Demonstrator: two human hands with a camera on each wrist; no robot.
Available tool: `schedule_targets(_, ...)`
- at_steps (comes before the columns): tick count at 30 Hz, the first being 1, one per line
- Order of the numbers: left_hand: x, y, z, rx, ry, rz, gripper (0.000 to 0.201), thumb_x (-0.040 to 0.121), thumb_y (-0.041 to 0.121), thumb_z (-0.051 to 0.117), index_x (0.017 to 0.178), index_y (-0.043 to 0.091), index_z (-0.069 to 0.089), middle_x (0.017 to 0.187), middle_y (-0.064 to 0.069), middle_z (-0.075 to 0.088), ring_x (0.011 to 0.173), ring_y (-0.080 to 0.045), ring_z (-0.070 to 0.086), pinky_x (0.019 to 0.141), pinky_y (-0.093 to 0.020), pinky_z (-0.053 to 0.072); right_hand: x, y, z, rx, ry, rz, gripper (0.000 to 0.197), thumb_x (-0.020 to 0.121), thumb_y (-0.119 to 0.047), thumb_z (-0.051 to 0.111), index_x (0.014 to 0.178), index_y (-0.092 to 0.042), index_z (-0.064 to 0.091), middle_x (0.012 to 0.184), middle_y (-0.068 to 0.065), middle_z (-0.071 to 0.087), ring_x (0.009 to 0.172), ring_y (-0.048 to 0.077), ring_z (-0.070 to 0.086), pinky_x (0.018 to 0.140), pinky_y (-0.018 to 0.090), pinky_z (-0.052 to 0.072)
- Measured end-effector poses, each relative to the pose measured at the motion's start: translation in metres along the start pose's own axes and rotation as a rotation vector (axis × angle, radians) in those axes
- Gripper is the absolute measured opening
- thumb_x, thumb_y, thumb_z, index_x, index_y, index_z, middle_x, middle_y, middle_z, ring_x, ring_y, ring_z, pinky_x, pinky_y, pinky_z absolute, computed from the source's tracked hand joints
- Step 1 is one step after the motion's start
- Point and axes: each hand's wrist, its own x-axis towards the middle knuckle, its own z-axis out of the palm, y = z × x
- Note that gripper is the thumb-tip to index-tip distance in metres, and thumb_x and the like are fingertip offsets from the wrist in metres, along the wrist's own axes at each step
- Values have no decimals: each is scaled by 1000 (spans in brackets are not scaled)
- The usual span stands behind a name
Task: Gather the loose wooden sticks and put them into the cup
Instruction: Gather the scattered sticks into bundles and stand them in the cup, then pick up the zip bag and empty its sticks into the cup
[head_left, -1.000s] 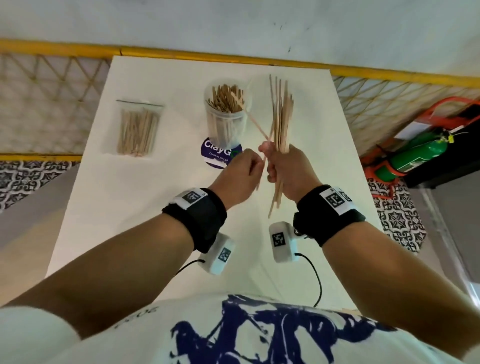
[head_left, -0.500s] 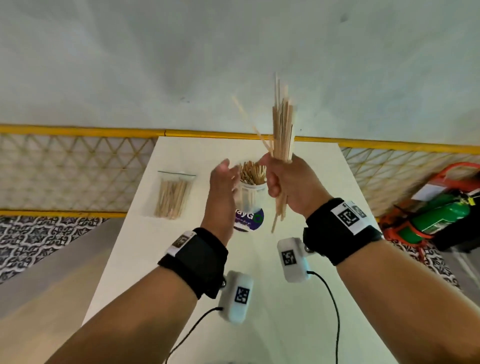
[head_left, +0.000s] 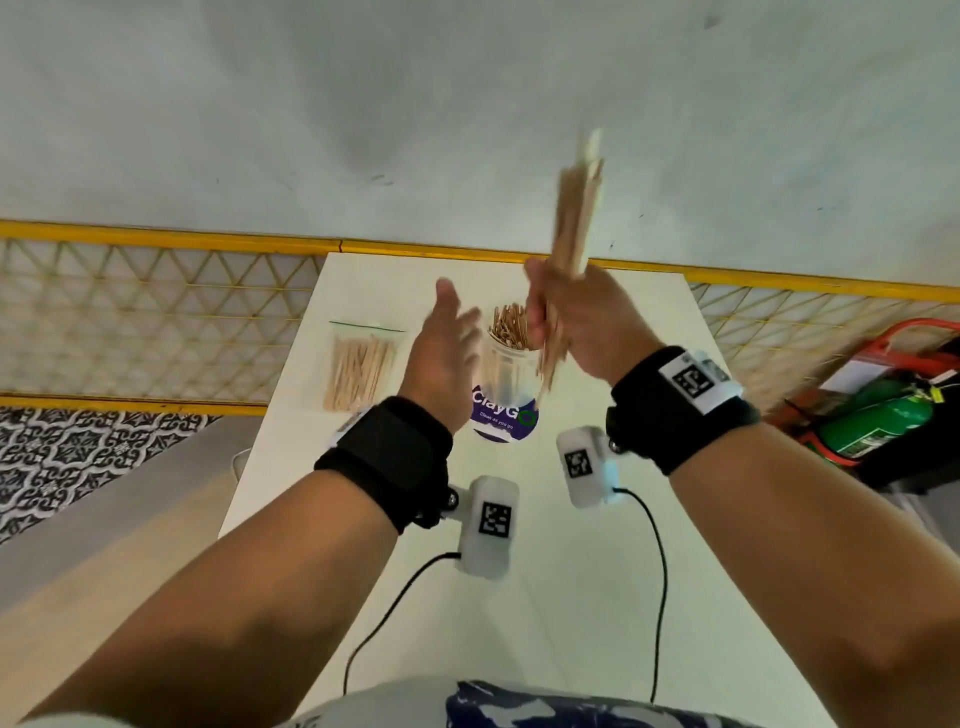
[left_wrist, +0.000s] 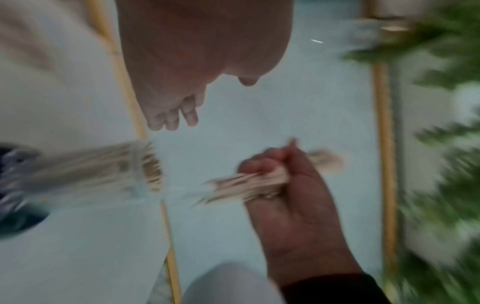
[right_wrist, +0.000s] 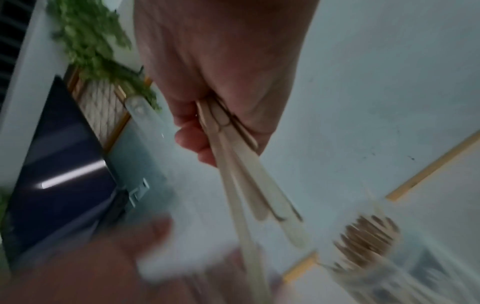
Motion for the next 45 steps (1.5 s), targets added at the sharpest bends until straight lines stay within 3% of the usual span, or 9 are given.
schedule_targets(4, -1, -26, -5, -332, 38, -428, 73, 94, 62, 31, 126, -1, 51, 110, -18, 61, 105, -33, 57, 107, -46, 38, 7, -24, 2, 241, 12, -105, 39, 95, -22, 58, 57, -12, 58, 55, 11, 57, 50, 27, 56, 49, 27, 46)
schedule_targets(8, -1, -29, 11, -530, 54, -425, 52, 101, 40, 33, 96, -3, 60, 77, -17, 69, 77, -27, 66, 82, -38, 56, -4, 2, 24, 372, -34, -36, 19, 84, -2, 66, 66, -5, 62, 62, 12, 66, 58, 28, 66, 62, 33, 57)
schedule_targets(14, 11, -38, 11, -547, 98, -426, 32, 99, 13, 31, 100, -3, 59, 70, -16, 68, 56, -24, 69, 51, -30, 58, -3, 31, 30, 470, 35, -40, 11, 73, -4, 68, 82, -7, 62, 70, 12, 67, 67, 28, 67, 80, 42, 54)
schedule_targets(24, 59, -54, -35, -185, 129, -478, 41, 99, 40, 39, 119, 7, 54, 102, -12, 58, 93, -26, 57, 90, -41, 45, 73, 20, -5, 113, 454, -141, 30, 91, -36, 61, 69, -16, 54, 46, -2, 52, 47, 19, 55, 54, 28, 48)
schedule_targets(29, 92, -48, -100, 121, 244, -301, 16, 95, 33, 50, 92, 19, 56, 95, 0, 53, 84, -16, 52, 77, -29, 41, 116, 44, -12, 40, 393, -109, 23, 82, -28, 74, 72, -16, 55, 55, -3, 63, 59, 22, 65, 62, 31, 53)
schedule_targets(33, 117, -39, -131, 752, 286, -67, 14, 95, 22, 50, 86, 16, 59, 86, -10, 51, 80, -24, 49, 66, -31, 37, 122, 96, -4, -177, 387, -1, 26, 79, -18, 74, 79, -22, 49, 66, 1, 64, 64, 17, 70, 66, 30, 53)
schedule_targets(37, 152, -47, -167, 1198, 325, 41, 44, 85, 41, 50, 112, 7, 60, 116, -20, 60, 110, -37, 54, 95, -41, 44, 124, 113, -3, -326, 437, -102, 11, 87, -23, 64, 95, -26, 58, 79, 1, 67, 77, 18, 68, 75, 29, 53)
schedule_targets(41, 164, -74, -190, 1495, 252, 34, 67, 89, 47, 51, 142, 10, 36, 145, -20, 38, 132, -41, 35, 109, -46, 30, 113, 121, -5, -724, 268, -345, 39, 98, -34, 37, 116, -12, 64, 113, 3, 64, 107, 20, 59, 90, 28, 45)
schedule_targets(45, 141, -107, -194, 1707, 107, 26, 79, 92, 49, 44, 152, 10, 9, 160, -13, 9, 146, -35, 7, 119, -44, 7, 107, 131, 1, -1206, -160, -270, 74, 89, -56, 7, 121, -14, 60, 132, 6, 56, 123, 28, 49, 104, 37, 35)
